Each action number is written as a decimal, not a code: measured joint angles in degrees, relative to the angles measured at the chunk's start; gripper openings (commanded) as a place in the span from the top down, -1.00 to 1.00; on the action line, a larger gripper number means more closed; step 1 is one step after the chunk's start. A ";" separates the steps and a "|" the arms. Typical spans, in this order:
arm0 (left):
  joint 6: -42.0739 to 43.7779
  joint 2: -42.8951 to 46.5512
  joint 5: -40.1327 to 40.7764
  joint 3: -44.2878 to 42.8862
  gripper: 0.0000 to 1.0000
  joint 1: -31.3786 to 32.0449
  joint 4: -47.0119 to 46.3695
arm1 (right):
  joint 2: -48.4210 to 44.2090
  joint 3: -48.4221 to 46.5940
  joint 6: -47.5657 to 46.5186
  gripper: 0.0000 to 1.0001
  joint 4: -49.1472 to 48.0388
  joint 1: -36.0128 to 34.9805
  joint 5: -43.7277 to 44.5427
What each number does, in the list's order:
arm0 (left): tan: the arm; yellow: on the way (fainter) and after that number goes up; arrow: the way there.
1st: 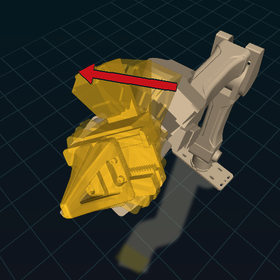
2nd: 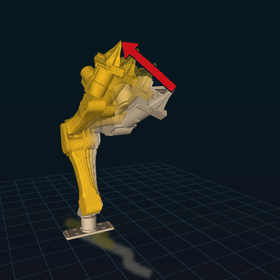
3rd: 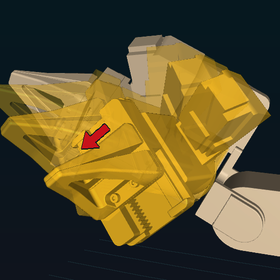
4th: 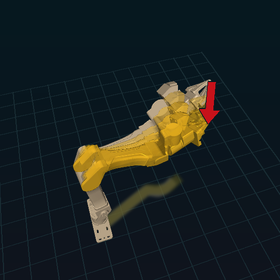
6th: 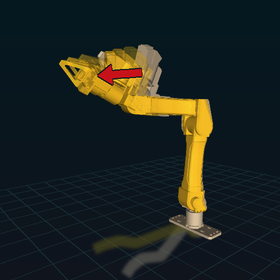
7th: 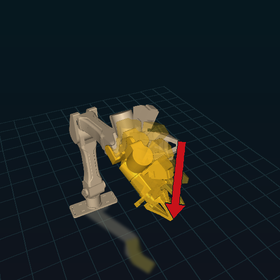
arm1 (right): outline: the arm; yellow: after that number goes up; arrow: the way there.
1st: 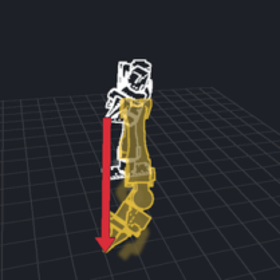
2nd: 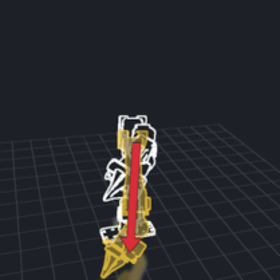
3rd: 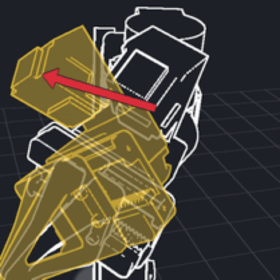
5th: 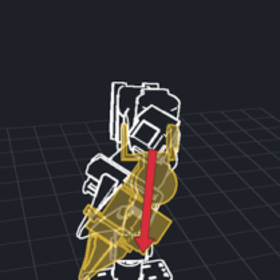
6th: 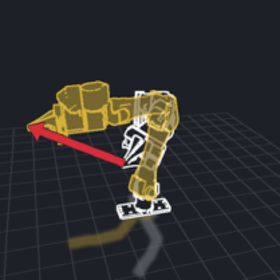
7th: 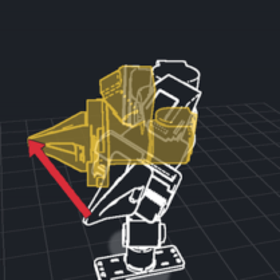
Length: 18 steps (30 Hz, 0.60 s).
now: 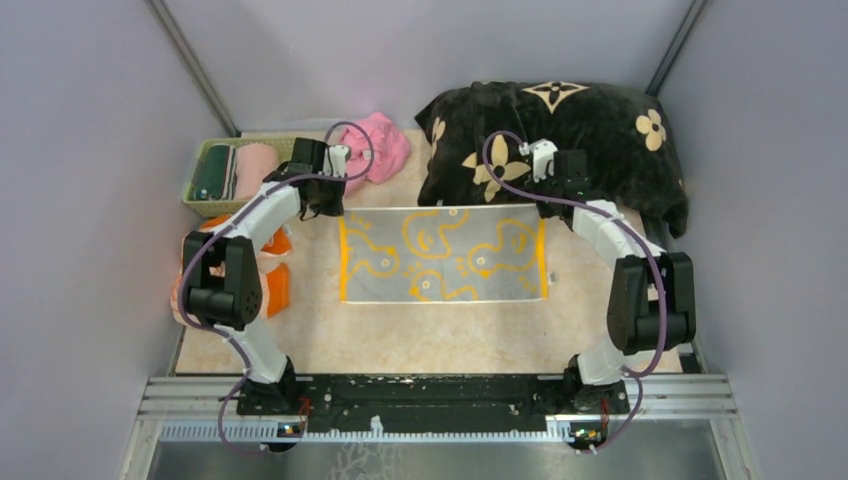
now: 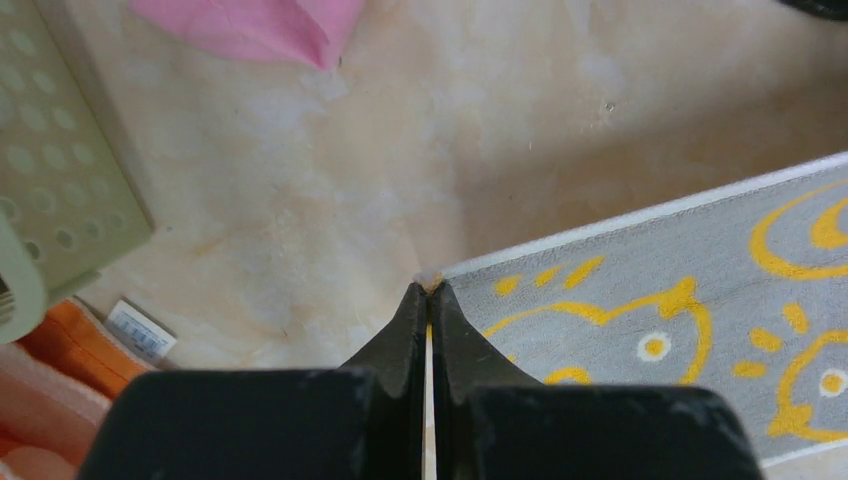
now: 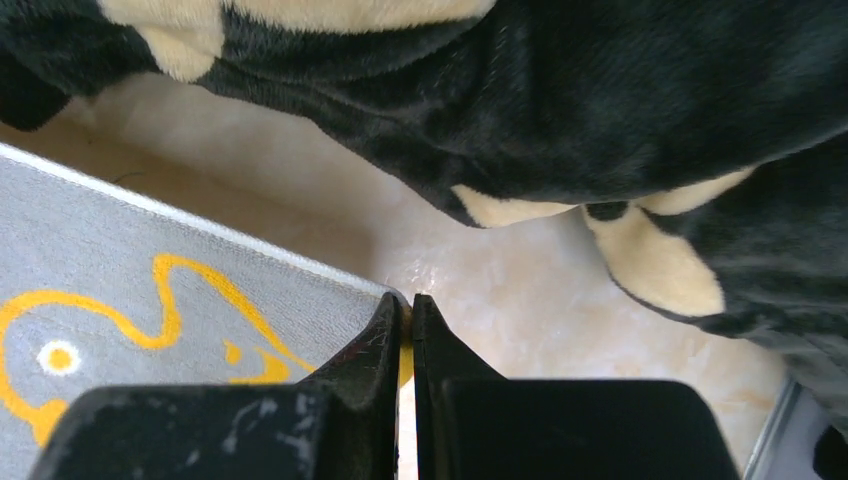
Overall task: Roll the towels
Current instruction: Fold the towel at the center of the board.
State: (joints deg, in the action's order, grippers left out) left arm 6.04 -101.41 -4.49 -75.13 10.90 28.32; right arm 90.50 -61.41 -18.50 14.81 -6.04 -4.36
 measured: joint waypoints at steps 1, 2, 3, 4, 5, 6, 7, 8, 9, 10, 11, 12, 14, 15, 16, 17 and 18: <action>0.09 0.39 -0.11 0.00 1.00 -0.09 -0.50 | -0.55 0.00 0.00 1.00 -0.26 0.00 0.26; 0.22 0.79 -0.24 0.00 1.00 -0.15 -1.05 | -1.01 0.00 0.00 1.00 -0.52 0.00 0.50; 0.24 1.16 -0.42 0.00 1.00 -0.22 -1.62 | -1.44 0.02 0.02 1.00 -0.74 0.00 0.79; 0.26 1.49 -0.74 0.00 1.00 -0.28 -2.10 | -2.01 0.00 0.04 1.00 -1.05 -0.02 1.20; 0.24 1.81 -1.05 0.00 1.00 -0.31 -2.60 | -2.43 0.00 0.04 1.00 -1.27 0.00 1.51; 0.24 2.12 -1.29 0.02 1.00 -0.33 -2.93 | -2.91 0.02 0.04 1.00 -1.55 -0.02 1.77; 0.22 2.45 -1.60 0.07 1.00 -0.35 -3.17 | -3.48 0.04 0.07 1.00 -1.75 0.00 1.99; 0.22 2.89 -1.88 0.17 1.00 -0.35 -3.45 | -4.00 0.24 0.09 1.00 -2.01 0.00 2.19; 0.20 3.32 -2.16 0.42 1.00 -0.39 -3.78 | -4.79 0.72 0.15 1.00 -2.36 0.00 2.38; 0.17 3.89 -2.45 0.83 1.00 -0.42 -4.09 | -5.66 1.38 0.26 1.00 -2.54 0.00 2.47; 0.13 4.59 -2.67 1.40 1.00 -0.42 -4.26 | -6.71 2.25 0.44 1.00 -2.75 0.00 2.60; 0.02 5.33 -2.86 2.05 1.00 -0.42 -4.42 | -7.65 3.08 0.66 1.00 -2.97 0.00 2.64; -0.17 6.82 -3.30 3.50 1.00 -0.42 -4.52 | -9.46 5.11 1.27 1.00 -3.23 0.00 2.75; -0.26 7.43 -3.52 4.24 1.00 -0.42 -4.52 | -10.36 6.19 1.79 1.00 -3.23 0.00 2.78; -0.35 7.91 -3.69 4.94 1.00 -0.42 -4.52 | -11.37 7.45 2.29 1.00 -3.26 0.00 2.75; -0.55 8.28 -3.82 5.55 1.00 -0.42 -4.44 | -11.87 8.17 2.84 1.00 -3.23 0.00 2.78; -0.79 8.61 -3.96 6.19 1.00 -0.42 -4.39 | -12.59 9.18 3.39 1.00 -3.21 0.00 2.78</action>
State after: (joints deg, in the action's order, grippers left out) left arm 5.26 -92.79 -8.45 -68.95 10.48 23.92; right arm 77.91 -52.23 -15.11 11.60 -6.04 -1.58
